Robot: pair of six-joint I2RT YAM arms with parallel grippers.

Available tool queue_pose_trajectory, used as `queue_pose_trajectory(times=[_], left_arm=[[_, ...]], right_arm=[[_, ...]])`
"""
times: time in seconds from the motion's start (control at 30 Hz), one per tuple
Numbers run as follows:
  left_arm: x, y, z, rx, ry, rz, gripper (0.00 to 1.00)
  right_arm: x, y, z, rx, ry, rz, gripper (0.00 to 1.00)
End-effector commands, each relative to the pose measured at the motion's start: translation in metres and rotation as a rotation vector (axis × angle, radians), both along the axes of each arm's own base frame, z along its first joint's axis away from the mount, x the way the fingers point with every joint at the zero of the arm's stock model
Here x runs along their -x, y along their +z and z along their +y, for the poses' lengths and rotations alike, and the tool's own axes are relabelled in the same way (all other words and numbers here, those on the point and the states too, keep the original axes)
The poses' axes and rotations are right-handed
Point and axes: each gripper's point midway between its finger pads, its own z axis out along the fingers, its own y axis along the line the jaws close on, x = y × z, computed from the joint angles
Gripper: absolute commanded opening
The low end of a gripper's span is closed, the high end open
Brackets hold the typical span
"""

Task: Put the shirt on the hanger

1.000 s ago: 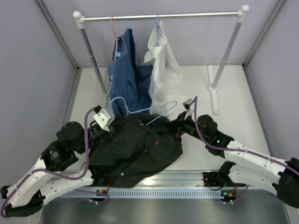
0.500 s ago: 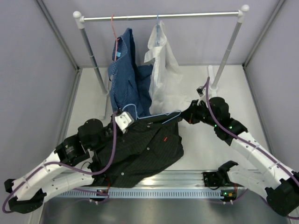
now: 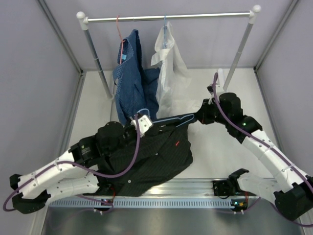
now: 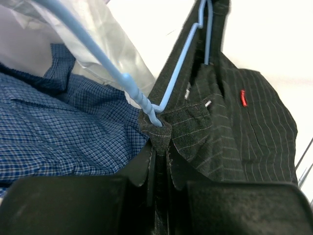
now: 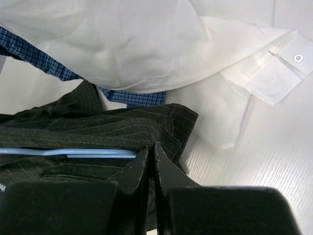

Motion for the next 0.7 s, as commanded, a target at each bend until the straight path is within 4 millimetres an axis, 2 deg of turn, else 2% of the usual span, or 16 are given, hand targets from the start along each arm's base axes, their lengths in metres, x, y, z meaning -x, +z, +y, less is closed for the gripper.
queue_pose_trajectory(times=[0.0,0.03,0.07,0.13,0.17,0.2,0.23,0.27,0.33,0.4,0.6,0.63,0.67], left_arm=[[-0.018,0.017,0.0,0.024,0.143,0.042,0.0],[-0.023,0.012,-0.004,-0.005,0.164,0.062,0.0],[-0.026,0.026,-0.007,0.021,0.178,0.06,0.0],[-0.021,0.026,-0.021,0.015,0.122,0.091,0.0],[-0.011,0.021,-0.037,0.01,0.03,0.129,0.0],[-0.006,0.018,-0.044,0.0,-0.022,0.139,0.0],[0.0,0.016,-0.049,-0.001,-0.063,0.153,0.0],[0.004,0.011,-0.055,-0.01,-0.096,0.173,0.0],[0.007,0.003,-0.057,-0.029,-0.116,0.183,0.0],[0.011,-0.002,-0.056,-0.04,-0.141,0.185,0.0],[0.014,0.0,-0.044,-0.039,-0.14,0.149,0.0],[0.012,-0.004,-0.04,-0.055,-0.121,0.148,0.0],[0.01,-0.006,-0.037,-0.06,-0.106,0.147,0.0]], right_arm=[[0.016,0.041,0.011,-0.114,0.095,-0.096,0.0],[0.024,0.057,0.019,-0.176,0.129,-0.136,0.0],[0.03,0.061,0.024,-0.205,0.158,-0.143,0.0],[0.042,0.072,0.035,-0.256,0.223,-0.167,0.0],[0.036,0.073,0.03,-0.231,0.176,-0.185,0.0],[0.032,0.079,0.026,-0.213,0.152,-0.203,0.0],[0.027,0.07,0.022,-0.164,0.13,-0.191,0.0],[0.019,0.07,0.016,-0.133,0.089,-0.201,0.0],[0.01,0.071,0.011,-0.087,0.056,-0.213,0.0],[-0.003,0.07,-0.003,-0.024,-0.025,-0.223,0.0],[-0.039,0.05,-0.045,0.195,-0.267,-0.203,0.0],[-0.042,0.045,-0.045,0.212,-0.268,-0.189,0.0],[-0.039,0.046,-0.035,0.186,-0.216,-0.182,0.0]])
